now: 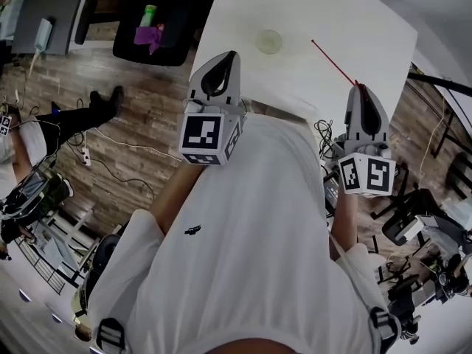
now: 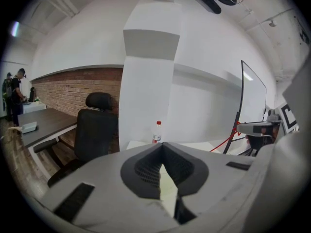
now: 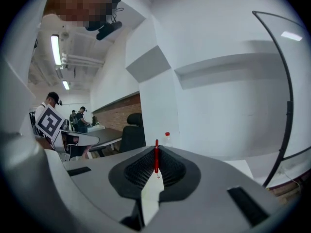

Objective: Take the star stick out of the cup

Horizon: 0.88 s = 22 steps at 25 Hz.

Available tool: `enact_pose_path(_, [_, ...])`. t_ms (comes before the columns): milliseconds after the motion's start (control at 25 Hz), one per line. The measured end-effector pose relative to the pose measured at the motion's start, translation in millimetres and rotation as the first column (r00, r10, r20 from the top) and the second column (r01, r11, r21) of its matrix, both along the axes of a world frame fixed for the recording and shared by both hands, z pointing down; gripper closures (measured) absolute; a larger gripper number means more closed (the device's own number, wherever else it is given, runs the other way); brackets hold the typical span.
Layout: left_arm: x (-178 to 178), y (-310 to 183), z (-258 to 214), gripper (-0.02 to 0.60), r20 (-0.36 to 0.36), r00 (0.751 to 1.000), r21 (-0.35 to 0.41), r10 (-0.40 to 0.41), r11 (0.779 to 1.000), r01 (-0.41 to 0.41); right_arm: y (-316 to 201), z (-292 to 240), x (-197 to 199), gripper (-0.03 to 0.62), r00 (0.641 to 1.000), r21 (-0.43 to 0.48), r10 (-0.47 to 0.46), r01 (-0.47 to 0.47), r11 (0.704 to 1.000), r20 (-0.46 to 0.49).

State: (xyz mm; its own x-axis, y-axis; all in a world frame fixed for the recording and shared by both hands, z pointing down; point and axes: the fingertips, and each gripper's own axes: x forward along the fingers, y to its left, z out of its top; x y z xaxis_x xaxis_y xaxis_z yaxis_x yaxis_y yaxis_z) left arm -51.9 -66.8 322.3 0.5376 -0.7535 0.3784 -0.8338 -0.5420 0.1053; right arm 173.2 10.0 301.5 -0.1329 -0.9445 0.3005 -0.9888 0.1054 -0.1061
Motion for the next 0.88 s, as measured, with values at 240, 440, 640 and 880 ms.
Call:
enact_pose_path(240, [0.4, -5.3, -1.0, 0.588, -0.002, 1.000, 0.014, -0.012, 1.000, 0.012, 1.2, -4.8, 16.6, 0.574, 1.000, 0.006, 0.013, -0.013, 1.000, -0.020])
enact_pose_path(440, [6.5, -5.1, -2.5, 0.588, -0.001, 1.000, 0.023, 0.004, 1.000, -0.004, -3.2, -10.5, 11.2, 0.574, 0.997, 0.003, -0.049, 0.049, 0.999, -0.063])
enact_pose_path(640, [14.9, -1.8, -0.6, 0.588, -0.004, 1.000, 0.025, 0.023, 0.999, -0.023, -8.8, -13.6, 9.9, 0.576, 0.989, 0.003, -0.081, 0.082, 0.997, -0.120])
enact_pose_path(880, [18.4, -2.0, -3.3, 0.588, -0.013, 1.000, 0.028, 0.021, 0.999, -0.020, -9.4, -13.2, 10.4, 0.576, 0.990, -0.004, -0.071, 0.071, 0.997, -0.118])
